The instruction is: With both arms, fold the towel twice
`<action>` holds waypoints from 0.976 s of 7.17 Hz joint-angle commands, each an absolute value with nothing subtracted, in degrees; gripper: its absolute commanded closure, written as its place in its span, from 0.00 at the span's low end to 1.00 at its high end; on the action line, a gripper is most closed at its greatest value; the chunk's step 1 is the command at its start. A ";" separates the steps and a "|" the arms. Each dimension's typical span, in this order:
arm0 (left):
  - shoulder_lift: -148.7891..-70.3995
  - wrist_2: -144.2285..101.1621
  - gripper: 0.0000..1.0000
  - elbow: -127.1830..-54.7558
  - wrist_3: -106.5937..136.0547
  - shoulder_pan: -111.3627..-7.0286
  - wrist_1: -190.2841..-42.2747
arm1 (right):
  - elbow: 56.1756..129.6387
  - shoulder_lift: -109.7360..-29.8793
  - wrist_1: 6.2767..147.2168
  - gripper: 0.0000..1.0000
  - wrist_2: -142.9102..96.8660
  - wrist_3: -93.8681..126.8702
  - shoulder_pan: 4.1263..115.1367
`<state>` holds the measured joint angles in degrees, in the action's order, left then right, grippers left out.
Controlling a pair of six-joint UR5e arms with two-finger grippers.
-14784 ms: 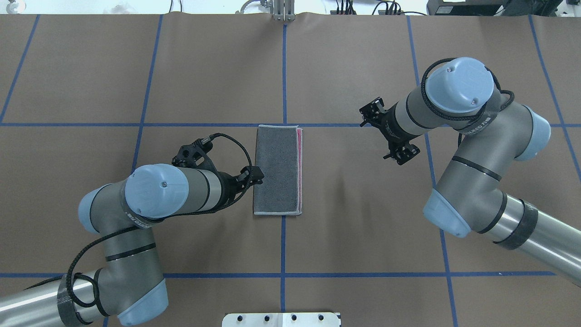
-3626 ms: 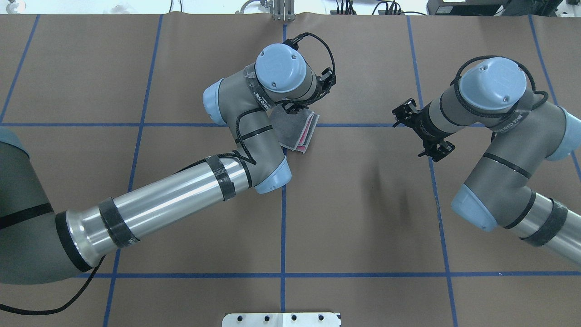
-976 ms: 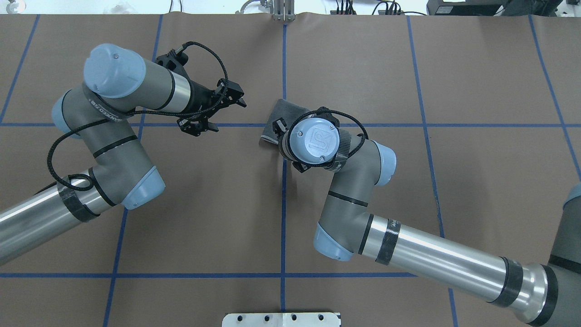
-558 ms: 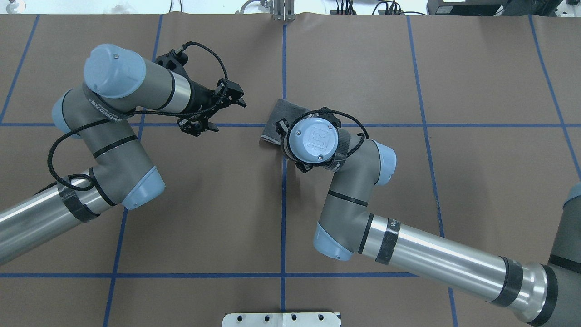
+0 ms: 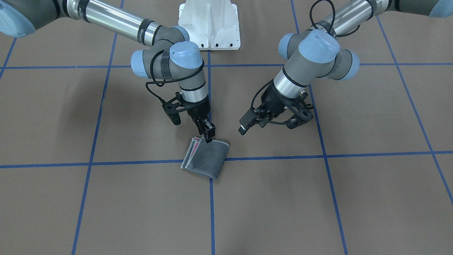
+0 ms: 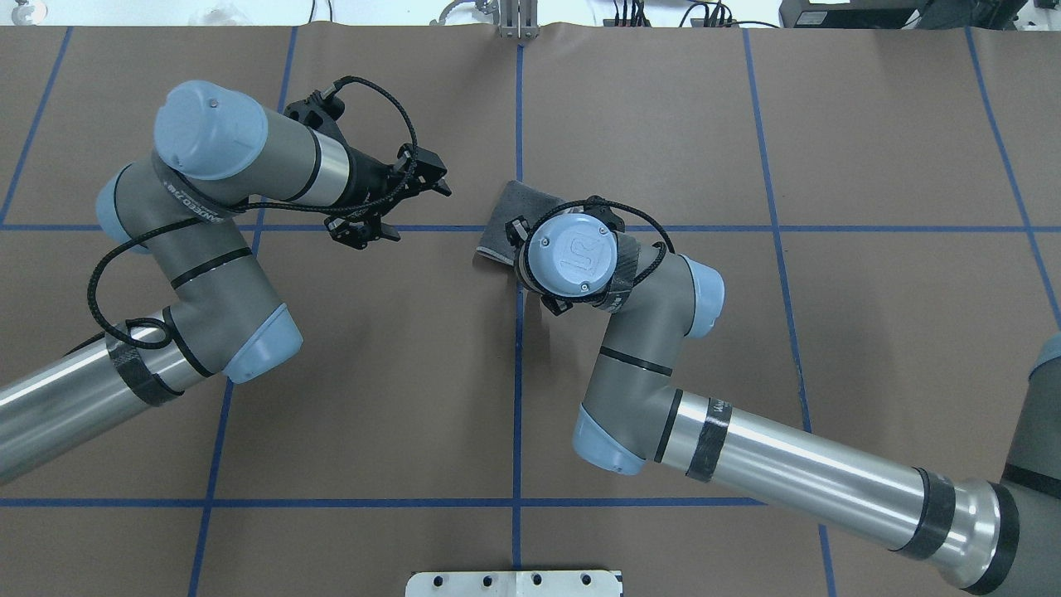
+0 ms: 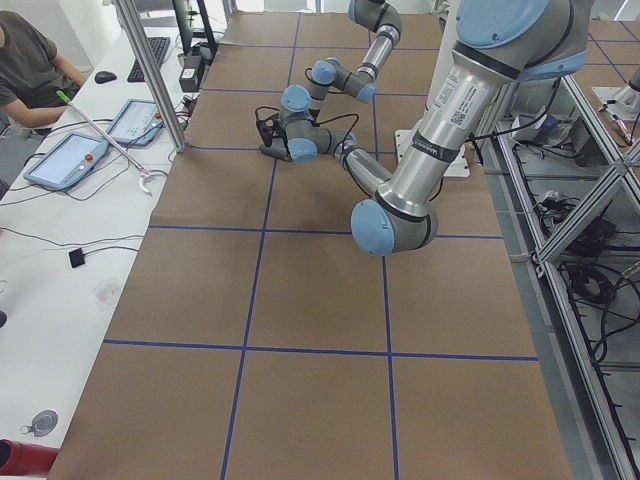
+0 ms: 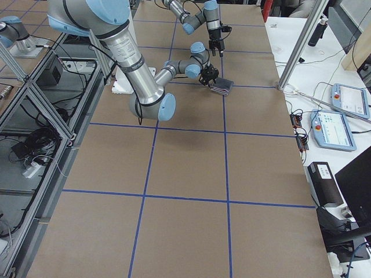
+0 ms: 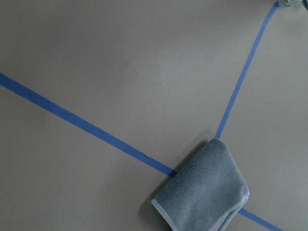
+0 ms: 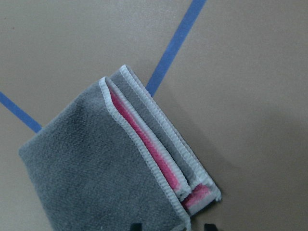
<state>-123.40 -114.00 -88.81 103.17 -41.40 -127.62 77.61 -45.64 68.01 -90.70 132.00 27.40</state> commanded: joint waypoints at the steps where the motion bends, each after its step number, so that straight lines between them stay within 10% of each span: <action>1: -123.40 -113.99 0.00 -88.77 103.18 -41.40 -127.62 | 77.61 -45.62 68.38 0.49 -90.70 132.10 27.60; 7: -123.40 -113.99 0.00 -88.59 103.10 -41.40 -127.62 | 77.26 -45.53 68.20 0.59 -90.70 132.01 27.60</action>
<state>-123.36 -113.99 -88.60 103.10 -41.40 -127.62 77.30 -45.54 68.24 -90.70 132.01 27.60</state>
